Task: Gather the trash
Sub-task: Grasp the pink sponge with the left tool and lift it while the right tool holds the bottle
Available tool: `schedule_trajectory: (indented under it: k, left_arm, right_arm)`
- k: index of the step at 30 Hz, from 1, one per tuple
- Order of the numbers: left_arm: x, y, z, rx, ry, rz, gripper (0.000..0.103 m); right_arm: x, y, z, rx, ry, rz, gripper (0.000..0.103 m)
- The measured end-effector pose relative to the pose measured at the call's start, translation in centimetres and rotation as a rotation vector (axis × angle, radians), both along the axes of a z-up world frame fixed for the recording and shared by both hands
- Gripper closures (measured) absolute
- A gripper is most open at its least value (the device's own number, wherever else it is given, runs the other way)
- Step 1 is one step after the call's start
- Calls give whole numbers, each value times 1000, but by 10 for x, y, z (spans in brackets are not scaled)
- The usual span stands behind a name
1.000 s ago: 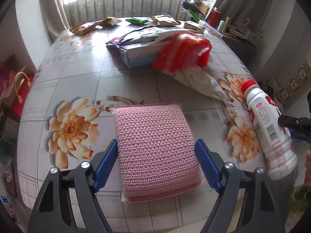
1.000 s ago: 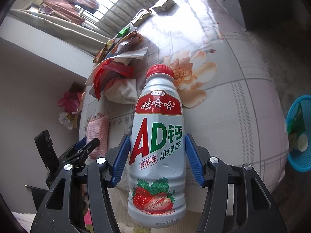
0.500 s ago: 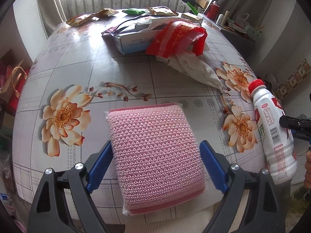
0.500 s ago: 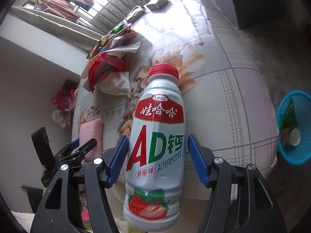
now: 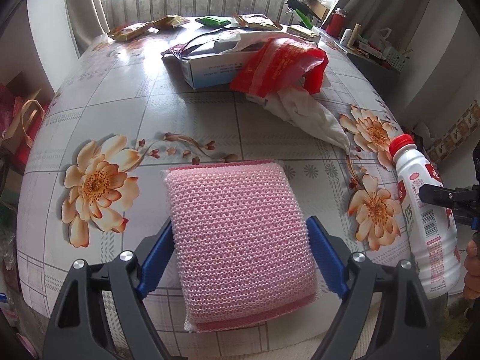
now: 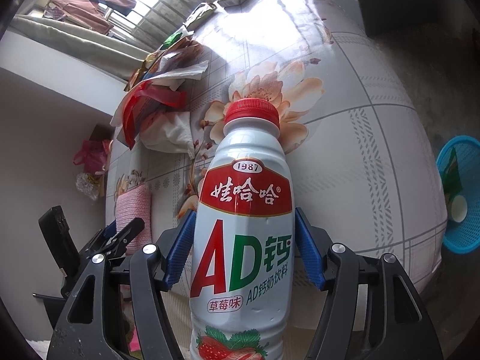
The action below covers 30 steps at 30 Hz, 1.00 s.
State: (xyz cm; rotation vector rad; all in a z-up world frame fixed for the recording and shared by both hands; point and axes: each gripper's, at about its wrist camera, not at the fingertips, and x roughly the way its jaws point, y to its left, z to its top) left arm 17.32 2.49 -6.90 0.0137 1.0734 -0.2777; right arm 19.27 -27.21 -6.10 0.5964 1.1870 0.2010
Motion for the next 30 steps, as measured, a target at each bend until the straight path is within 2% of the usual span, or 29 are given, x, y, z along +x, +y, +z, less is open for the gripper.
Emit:
schedule_trajectory:
  k: [8, 16, 30]
  left_arm:
    - [-4, -5, 2, 40, -35, -3, 22]
    - [-9, -9, 6, 76, -69, -12, 23]
    - [-15, -12, 16, 92, -116, -21, 23]
  right_arm:
    - [-3, 6, 2, -50, -3, 8, 44]
    - [-6, 3, 1, -41, -12, -13, 47]
    - [-16, 0, 4, 5, -30, -34, 48]
